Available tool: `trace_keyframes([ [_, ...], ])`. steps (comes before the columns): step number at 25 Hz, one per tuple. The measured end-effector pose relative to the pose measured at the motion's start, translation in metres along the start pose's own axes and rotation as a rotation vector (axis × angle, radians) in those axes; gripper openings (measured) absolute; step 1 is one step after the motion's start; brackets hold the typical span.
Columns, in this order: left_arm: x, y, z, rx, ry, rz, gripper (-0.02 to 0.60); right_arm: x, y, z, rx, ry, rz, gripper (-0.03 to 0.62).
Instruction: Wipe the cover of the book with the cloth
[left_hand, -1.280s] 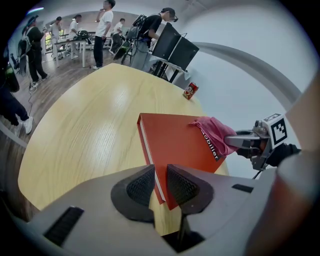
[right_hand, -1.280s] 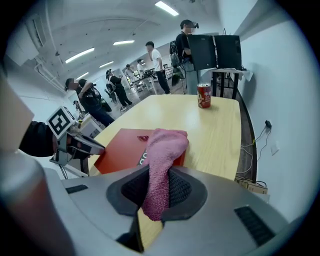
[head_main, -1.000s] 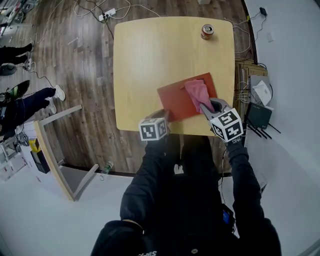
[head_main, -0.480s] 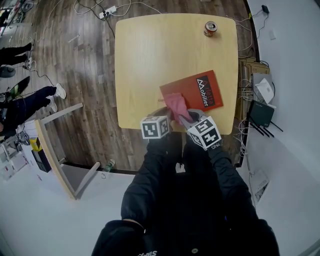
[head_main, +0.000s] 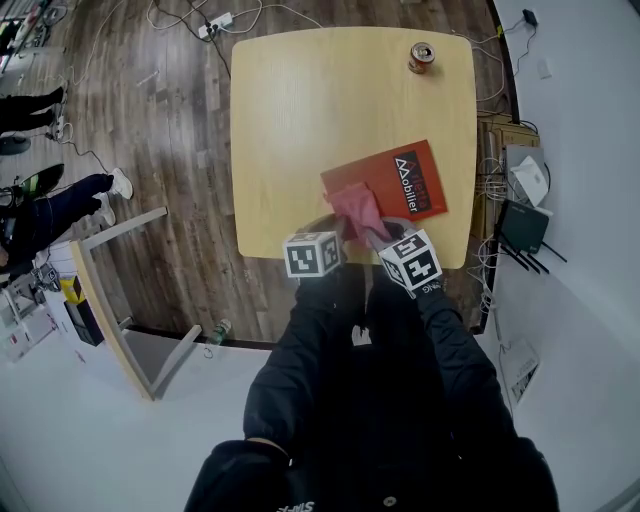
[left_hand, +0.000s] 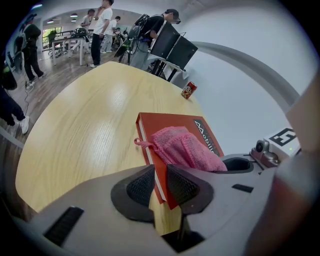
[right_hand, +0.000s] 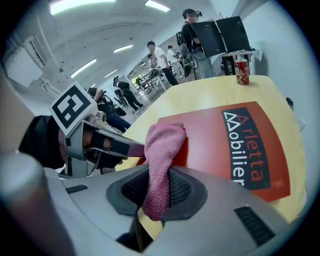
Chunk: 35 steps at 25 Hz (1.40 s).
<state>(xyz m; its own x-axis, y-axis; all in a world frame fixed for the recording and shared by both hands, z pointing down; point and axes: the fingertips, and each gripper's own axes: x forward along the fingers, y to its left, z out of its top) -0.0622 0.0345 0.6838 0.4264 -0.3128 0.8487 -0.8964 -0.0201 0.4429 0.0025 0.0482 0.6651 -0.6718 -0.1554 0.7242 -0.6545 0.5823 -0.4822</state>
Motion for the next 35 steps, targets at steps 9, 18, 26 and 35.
trace_keyframes([
  [9,0.0,0.0,0.0,-0.003,0.0,0.013,0.1,-0.032,-0.04,-0.009,0.013,-0.013,-0.081,0.078],
  [18,-0.001,0.0,-0.001,-0.001,-0.001,0.033,0.1,-0.073,-0.089,-0.018,0.032,-0.028,-0.174,0.078],
  [26,0.0,-0.002,-0.001,0.0,0.0,0.065,0.1,-0.104,-0.128,-0.025,0.041,-0.03,-0.247,0.08],
  [35,-0.005,-0.002,0.001,0.018,-0.017,0.132,0.1,-0.151,-0.135,0.007,-0.009,-0.122,-0.278,0.078],
])
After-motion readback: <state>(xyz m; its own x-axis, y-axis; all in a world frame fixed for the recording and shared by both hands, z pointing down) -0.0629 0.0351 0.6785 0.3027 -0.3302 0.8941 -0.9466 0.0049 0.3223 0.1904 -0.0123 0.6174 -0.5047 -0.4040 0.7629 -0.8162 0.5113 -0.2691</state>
